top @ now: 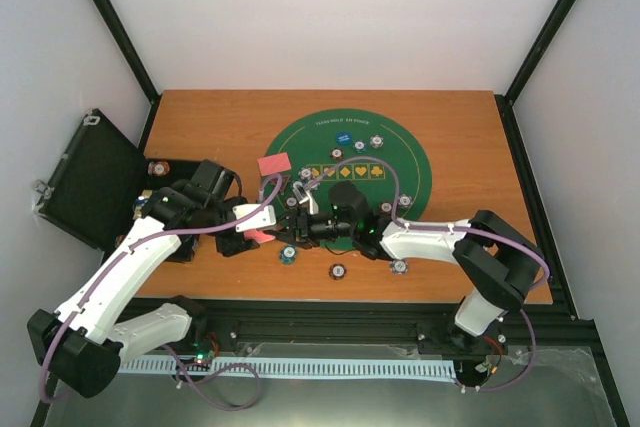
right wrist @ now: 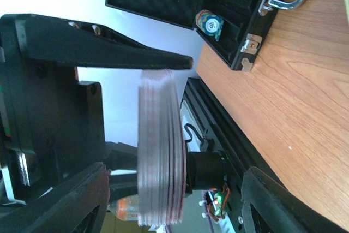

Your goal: Distribute texas hold em gaming equipment

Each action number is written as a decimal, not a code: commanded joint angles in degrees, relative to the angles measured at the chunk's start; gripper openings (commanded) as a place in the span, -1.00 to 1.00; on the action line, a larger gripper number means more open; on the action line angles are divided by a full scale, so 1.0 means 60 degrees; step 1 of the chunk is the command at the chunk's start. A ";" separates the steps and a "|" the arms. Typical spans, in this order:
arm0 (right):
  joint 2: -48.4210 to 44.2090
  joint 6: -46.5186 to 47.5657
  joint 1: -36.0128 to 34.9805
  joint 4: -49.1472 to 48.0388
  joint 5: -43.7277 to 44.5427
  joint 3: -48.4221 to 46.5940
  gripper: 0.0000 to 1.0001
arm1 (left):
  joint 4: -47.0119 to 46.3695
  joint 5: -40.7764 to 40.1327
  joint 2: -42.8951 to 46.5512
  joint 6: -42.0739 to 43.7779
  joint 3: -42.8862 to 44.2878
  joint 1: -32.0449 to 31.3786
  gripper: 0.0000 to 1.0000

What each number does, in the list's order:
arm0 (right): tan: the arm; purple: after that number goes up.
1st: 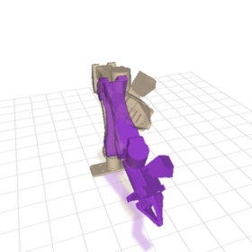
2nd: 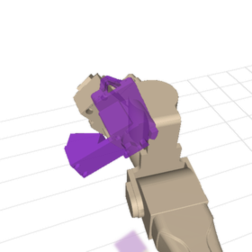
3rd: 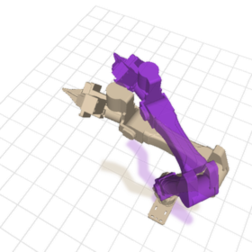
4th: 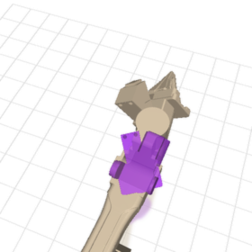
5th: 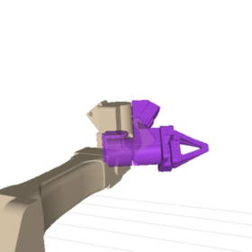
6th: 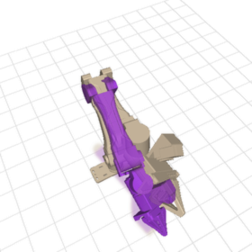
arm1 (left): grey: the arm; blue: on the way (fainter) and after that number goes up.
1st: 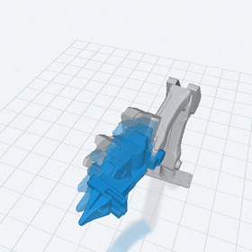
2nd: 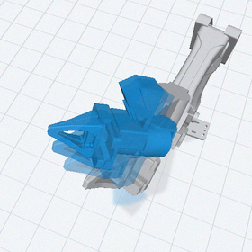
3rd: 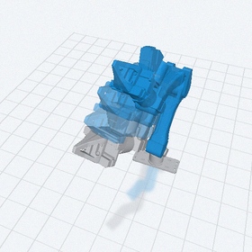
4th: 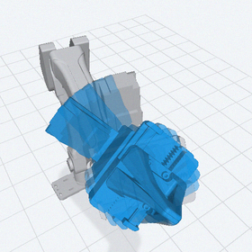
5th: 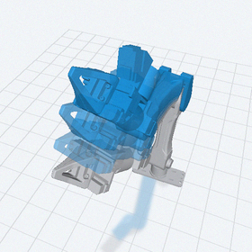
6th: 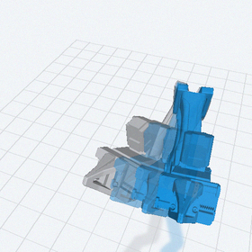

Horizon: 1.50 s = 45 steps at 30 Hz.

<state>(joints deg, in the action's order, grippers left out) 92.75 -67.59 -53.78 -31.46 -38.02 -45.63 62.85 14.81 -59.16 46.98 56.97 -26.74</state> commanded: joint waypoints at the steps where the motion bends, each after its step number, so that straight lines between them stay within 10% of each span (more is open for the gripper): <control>1: 0.0369 -0.0228 -0.0233 -0.0809 0.0007 -0.0349 0.32 | 0.0117 0.0198 0.0118 -0.0034 0.0370 0.0033 -0.79; 21: 0.2379 -0.0948 -0.0603 -0.1825 -0.0401 -0.1453 0.27 | 0.0218 0.0080 0.0293 0.0173 0.0100 0.0033 -0.79; 45: 0.0848 -0.0088 0.0130 -0.0200 -0.0199 -0.0309 -0.13 | 0.0063 -0.0058 0.0295 0.0219 0.0017 0.0033 -0.79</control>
<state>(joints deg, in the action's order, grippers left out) 100.20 -70.85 -53.82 -39.31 -40.88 -47.94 64.49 13.69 -58.52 47.13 56.25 -26.74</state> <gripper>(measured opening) 0.437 0.691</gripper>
